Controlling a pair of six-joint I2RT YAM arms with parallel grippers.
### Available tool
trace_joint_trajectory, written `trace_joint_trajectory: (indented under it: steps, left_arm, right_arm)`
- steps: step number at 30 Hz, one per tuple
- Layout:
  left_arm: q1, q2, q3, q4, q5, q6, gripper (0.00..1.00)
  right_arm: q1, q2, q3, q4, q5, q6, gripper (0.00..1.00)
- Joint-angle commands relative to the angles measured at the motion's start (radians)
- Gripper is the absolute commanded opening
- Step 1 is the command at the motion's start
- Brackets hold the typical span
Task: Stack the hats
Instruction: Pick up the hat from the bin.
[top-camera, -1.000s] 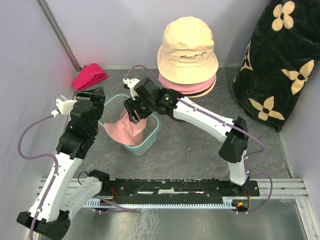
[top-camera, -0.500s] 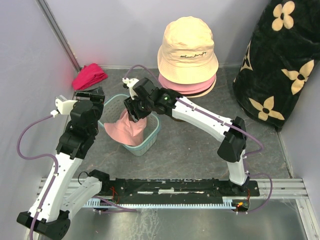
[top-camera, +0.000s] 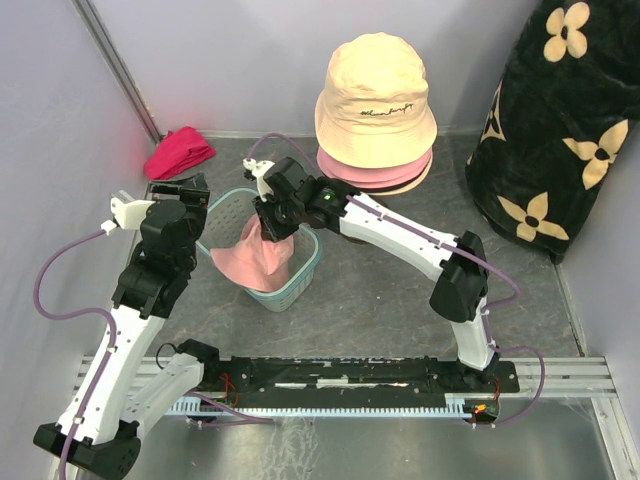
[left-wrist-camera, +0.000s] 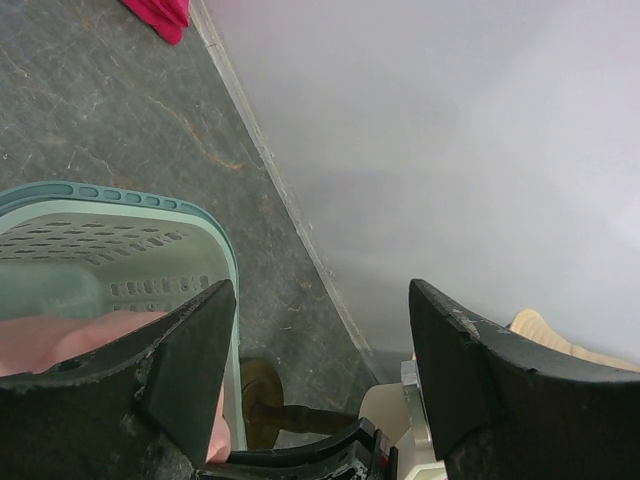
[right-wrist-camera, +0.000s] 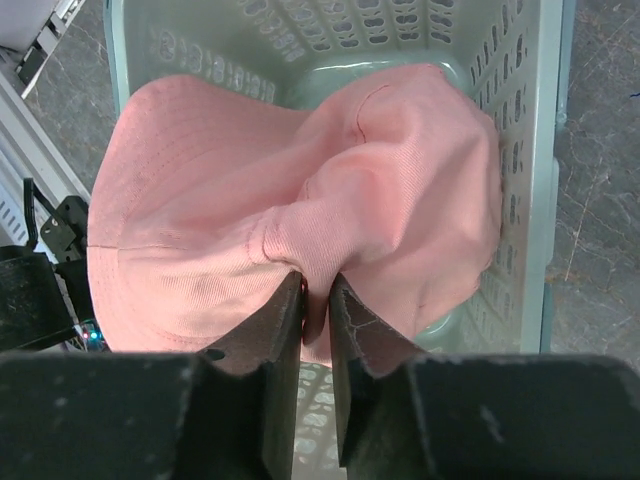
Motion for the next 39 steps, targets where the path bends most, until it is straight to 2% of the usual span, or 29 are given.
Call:
trace_joint_trajectory:
  steps: [1, 21, 28, 34, 39]
  left_arm:
    - [0.005, -0.011, 0.015, 0.024, -0.031, 0.028, 0.77]
    - [0.007, 0.021, 0.037, 0.041, -0.047, 0.032, 0.77]
    - [0.007, 0.019, 0.043, 0.041, -0.059, 0.030, 0.77]
    - [0.007, 0.026, 0.074, 0.038, -0.085, 0.045, 0.77]
    - [0.006, 0.028, 0.081, 0.036, -0.120, 0.041, 0.77]
  right_arm:
    - [-0.004, -0.016, 0.055, 0.026, 0.003, -0.011, 0.21]
    - [-0.003, -0.044, 0.271, -0.044, 0.021, -0.142, 0.17]
    - [-0.003, -0.051, 0.312, -0.014, 0.022, -0.150, 0.16]
    - [-0.002, -0.016, 0.464, -0.016, 0.010, -0.163, 0.16]
    - [-0.003, -0.034, 0.497, 0.080, -0.002, -0.184, 0.16]
